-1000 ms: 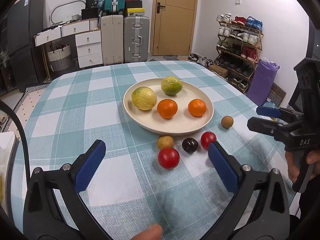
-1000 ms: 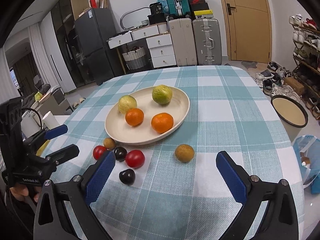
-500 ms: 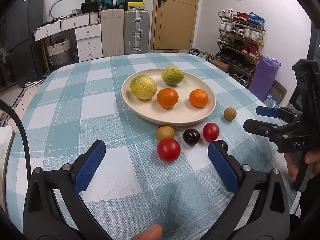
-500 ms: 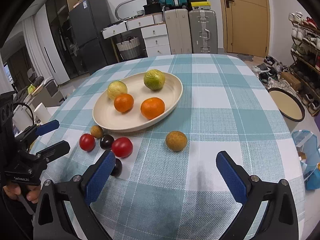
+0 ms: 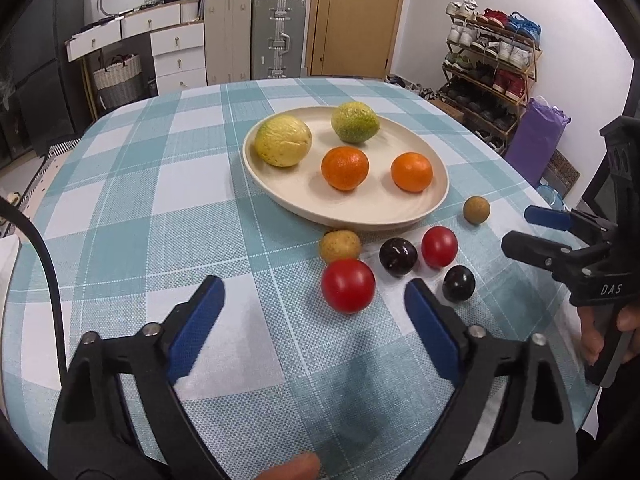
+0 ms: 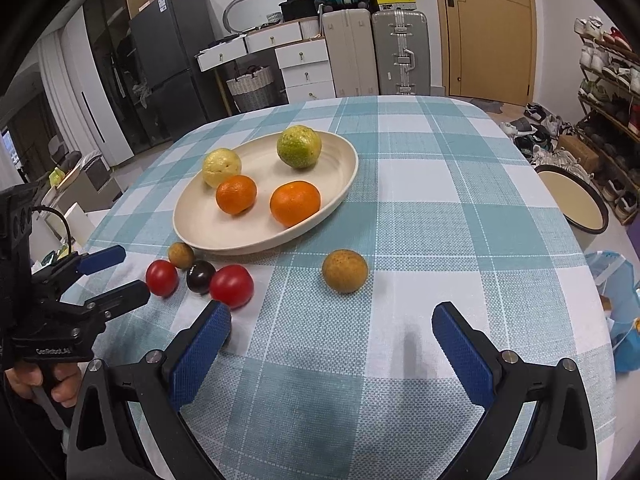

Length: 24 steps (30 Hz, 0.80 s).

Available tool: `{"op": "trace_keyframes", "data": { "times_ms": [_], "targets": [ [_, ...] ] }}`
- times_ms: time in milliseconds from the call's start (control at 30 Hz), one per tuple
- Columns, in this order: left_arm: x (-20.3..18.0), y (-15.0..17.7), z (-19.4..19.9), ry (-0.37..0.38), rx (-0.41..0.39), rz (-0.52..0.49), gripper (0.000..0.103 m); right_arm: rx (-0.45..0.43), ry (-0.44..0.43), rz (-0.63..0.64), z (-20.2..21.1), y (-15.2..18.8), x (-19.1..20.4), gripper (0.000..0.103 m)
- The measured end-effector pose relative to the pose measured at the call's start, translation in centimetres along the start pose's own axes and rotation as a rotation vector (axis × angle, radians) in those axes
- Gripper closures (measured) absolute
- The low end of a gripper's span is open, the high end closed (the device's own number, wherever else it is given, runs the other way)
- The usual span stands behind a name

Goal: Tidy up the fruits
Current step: 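Lower the left gripper around the red tomato, then lift the red tomato with the left gripper while the right gripper grasps a dark plum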

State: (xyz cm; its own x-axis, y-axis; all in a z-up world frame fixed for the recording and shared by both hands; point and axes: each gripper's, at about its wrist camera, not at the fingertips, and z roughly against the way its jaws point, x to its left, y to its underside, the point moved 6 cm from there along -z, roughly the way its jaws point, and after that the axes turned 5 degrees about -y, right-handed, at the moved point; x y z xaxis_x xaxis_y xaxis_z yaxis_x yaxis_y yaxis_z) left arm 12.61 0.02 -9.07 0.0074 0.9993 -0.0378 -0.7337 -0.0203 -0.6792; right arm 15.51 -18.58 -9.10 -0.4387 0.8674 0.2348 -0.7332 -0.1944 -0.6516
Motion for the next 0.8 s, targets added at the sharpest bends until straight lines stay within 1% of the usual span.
{"op": "trace_keyframes", "data": {
  "times_ms": [33, 133, 267, 333, 433, 567, 633, 667, 733, 800],
  "targets": [
    [-0.1, 0.1, -0.3, 0.000, 0.011, -0.007, 0.024, -0.001, -0.001, -0.003, 0.1, 0.0, -0.1, 0.000],
    [-0.8, 0.2, -0.8, 0.007, 0.034, -0.030, 0.031, -0.005, 0.003, -0.015, 0.2, -0.2, -0.5, 0.000],
    [-1.3, 0.3, -1.0, 0.037, 0.043, -0.042, 0.038, -0.010, 0.005, -0.029, 0.3, -0.3, -0.9, 0.000],
    [-1.6, 0.4, -1.3, 0.039, 0.056, -0.054, 0.048, -0.010, 0.006, -0.031, 0.3, -0.3, -1.0, 0.000],
    [-1.7, 0.5, -1.6, 0.043, 0.071, -0.057, 0.054, -0.009, 0.008, -0.032, 0.3, -0.4, -1.1, 0.000],
    [-1.8, 0.4, -1.6, 0.065, 0.069, -0.047, 0.057, -0.008, 0.007, -0.029, 0.3, -0.3, -1.0, 0.000],
    [-1.8, 0.4, -1.6, 0.066, 0.064, -0.047, 0.064, -0.006, 0.007, -0.028, 0.3, -0.2, -0.9, 0.000],
    [-1.9, 0.3, -1.6, 0.064, 0.063, -0.048, 0.065, -0.005, 0.008, -0.026, 0.2, -0.2, -0.9, 0.000],
    [-1.9, 0.3, -1.6, 0.070, 0.063, -0.051, 0.075, -0.003, 0.009, -0.025, 0.2, -0.1, -0.9, 0.000],
    [-1.9, 0.3, -1.6, 0.074, 0.062, -0.048, 0.075, -0.002, 0.005, -0.025, 0.1, -0.1, -0.9, 0.000]
  ]
}}
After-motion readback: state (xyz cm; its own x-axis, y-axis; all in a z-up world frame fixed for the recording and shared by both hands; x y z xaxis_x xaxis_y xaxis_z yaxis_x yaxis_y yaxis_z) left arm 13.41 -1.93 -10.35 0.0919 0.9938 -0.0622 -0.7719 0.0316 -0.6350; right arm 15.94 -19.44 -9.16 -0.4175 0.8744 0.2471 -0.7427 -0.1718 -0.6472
